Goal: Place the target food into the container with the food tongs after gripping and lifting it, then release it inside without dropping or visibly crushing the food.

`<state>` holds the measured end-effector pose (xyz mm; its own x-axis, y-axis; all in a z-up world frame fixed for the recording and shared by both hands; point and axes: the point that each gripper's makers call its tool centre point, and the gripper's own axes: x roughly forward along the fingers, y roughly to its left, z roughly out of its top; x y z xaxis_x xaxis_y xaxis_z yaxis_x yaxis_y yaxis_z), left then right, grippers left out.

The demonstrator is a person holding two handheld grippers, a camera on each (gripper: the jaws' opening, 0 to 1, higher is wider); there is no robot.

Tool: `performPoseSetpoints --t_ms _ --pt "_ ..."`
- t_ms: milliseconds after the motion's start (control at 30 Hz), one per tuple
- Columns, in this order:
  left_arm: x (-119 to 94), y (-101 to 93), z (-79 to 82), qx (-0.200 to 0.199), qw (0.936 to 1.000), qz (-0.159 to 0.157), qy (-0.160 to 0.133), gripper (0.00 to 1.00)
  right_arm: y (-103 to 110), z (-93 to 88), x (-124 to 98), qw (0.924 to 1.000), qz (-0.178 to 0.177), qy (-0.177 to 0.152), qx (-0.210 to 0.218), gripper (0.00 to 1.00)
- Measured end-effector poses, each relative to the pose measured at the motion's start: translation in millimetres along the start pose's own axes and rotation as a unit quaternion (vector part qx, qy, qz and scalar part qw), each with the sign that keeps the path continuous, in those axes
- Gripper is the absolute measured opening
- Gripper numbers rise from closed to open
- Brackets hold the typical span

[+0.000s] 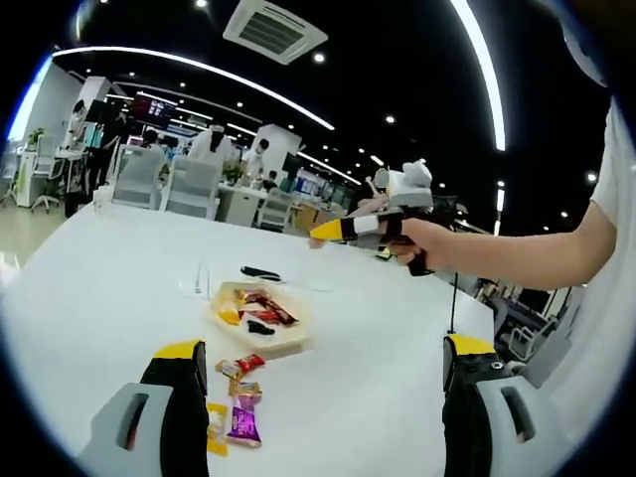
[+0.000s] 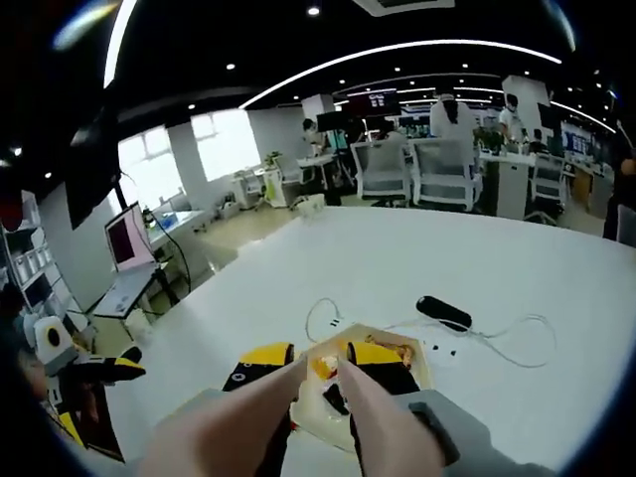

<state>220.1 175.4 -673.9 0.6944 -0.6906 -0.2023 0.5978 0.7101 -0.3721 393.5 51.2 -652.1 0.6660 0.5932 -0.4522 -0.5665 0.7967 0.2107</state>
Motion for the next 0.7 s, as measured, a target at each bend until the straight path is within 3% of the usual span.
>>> performPoseSetpoints --t_ms 267,700 --pt "-20.0 -11.2 -11.0 -0.002 1.0000 -0.005 0.001 0.99 18.4 -17.5 -14.3 0.9998 -0.003 -0.002 0.018 0.27" --pt "-41.1 -20.0 -15.4 -0.013 0.9996 -0.026 -0.004 0.99 45.7 -29.0 -31.8 0.9992 -0.023 -0.013 0.030 0.28"
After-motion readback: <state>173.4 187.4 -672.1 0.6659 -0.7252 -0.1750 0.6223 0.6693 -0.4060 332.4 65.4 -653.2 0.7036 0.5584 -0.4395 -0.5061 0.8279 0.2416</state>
